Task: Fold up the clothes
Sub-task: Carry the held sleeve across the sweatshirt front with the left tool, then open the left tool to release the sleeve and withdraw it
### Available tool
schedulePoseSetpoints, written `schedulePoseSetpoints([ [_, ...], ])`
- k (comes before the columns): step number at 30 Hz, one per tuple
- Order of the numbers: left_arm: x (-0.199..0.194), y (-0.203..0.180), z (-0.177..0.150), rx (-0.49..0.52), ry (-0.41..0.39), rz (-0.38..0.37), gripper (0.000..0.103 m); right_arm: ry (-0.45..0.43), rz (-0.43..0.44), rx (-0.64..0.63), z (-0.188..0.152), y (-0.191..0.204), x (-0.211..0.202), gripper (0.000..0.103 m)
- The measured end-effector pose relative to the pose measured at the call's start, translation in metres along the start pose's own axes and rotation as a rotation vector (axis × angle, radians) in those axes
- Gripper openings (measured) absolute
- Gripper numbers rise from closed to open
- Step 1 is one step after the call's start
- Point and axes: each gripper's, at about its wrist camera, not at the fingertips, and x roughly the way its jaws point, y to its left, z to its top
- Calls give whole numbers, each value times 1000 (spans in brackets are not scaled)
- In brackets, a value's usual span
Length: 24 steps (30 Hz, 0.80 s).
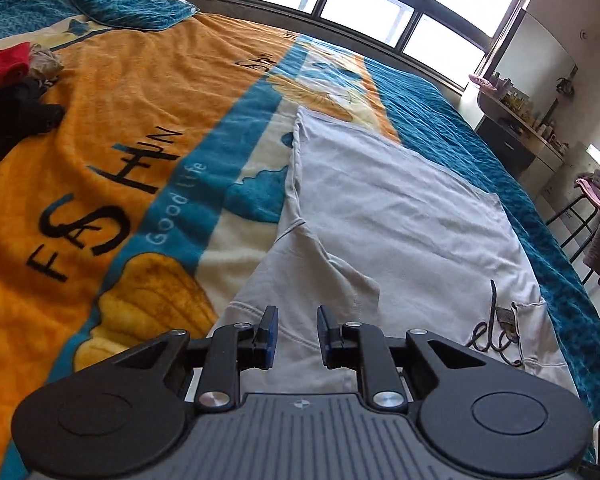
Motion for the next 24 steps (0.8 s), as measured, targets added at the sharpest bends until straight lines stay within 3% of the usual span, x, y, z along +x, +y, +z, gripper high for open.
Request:
schedulePoseSetpoints([
  [5,37,-6,-4,61,96,111,17,-6,-10,7,2,-4,-2,56],
  [9,10,-1,-25,118,137,157,20,-10,-9,17,4,-8,-2,56],
  [13,-29,3,-42,185,176,141,22,-3,10,20,5,-7,2,56],
  [16,-48,4,-36,167,144,119,22,-1,21,16,5,-5,3,56],
  [19,-49,-7,-18,154,70,48,22,-2,27,18,6,-3,4,56],
  [24,12,-35,3,192,72,92,22,-18,16,23,8,-6,1,56],
])
